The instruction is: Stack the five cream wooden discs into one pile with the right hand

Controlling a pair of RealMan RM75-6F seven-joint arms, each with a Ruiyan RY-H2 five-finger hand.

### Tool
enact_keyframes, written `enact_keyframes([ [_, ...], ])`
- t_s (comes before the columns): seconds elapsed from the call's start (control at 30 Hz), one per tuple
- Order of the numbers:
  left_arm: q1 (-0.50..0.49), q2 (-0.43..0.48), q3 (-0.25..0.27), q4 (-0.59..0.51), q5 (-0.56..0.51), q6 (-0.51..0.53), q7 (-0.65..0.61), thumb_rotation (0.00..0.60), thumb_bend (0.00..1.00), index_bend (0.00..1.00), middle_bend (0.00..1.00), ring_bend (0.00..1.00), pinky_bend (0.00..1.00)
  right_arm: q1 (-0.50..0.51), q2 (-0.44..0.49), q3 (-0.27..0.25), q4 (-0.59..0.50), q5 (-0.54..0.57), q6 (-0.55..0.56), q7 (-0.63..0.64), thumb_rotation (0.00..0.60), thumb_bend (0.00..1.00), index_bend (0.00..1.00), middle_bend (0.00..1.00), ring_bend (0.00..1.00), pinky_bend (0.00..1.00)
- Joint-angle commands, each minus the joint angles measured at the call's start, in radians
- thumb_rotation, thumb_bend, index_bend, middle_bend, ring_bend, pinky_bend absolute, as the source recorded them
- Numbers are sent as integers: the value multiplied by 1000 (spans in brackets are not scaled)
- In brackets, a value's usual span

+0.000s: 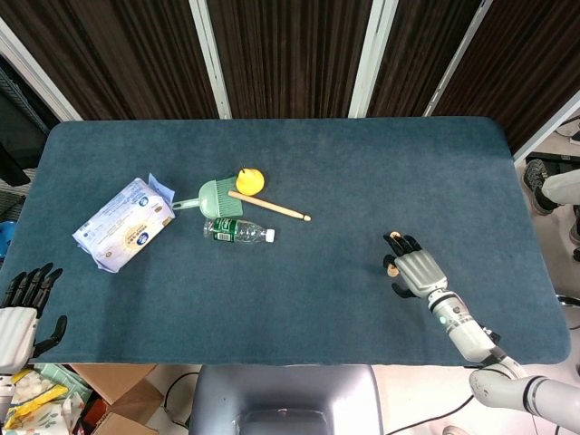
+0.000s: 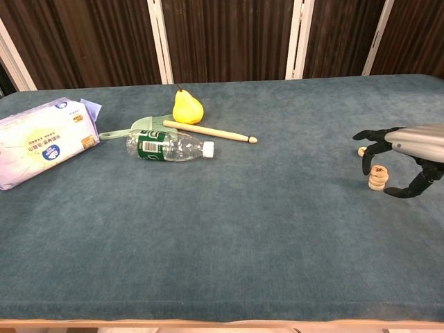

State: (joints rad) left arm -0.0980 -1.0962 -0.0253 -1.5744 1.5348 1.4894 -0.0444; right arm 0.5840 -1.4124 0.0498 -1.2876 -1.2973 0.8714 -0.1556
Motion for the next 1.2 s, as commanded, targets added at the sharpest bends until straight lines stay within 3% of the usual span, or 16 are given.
enact_keyframes([
  [0.03,-1,0,-1,-1,-1,-1,1,600,482,0,0,0,0,-2,2,-1,1,0,1,1,600,454,498,57,0,0],
  [0.4,-2,0,0,-2,-2,-5,2,600,483,0,0,0,0,-8,3,7,4,1,17,2,600,455,453,57,0,0],
  [0.87,-5,0,-2,-2,-10,-14,7,600,482,0,0,0,0,28,44,112,0,77,-10,118,600,454,424,56,0,0],
  [1.03,-8,-3,-1,-4,-10,-19,14,600,482,0,0,0,0,74,-2,159,80,174,-56,66,600,454,457,56,0,0],
  [1.2,-8,-3,-2,-4,-15,-22,19,600,481,0,0,0,0,123,-91,172,222,248,-71,-50,600,454,465,57,0,0],
])
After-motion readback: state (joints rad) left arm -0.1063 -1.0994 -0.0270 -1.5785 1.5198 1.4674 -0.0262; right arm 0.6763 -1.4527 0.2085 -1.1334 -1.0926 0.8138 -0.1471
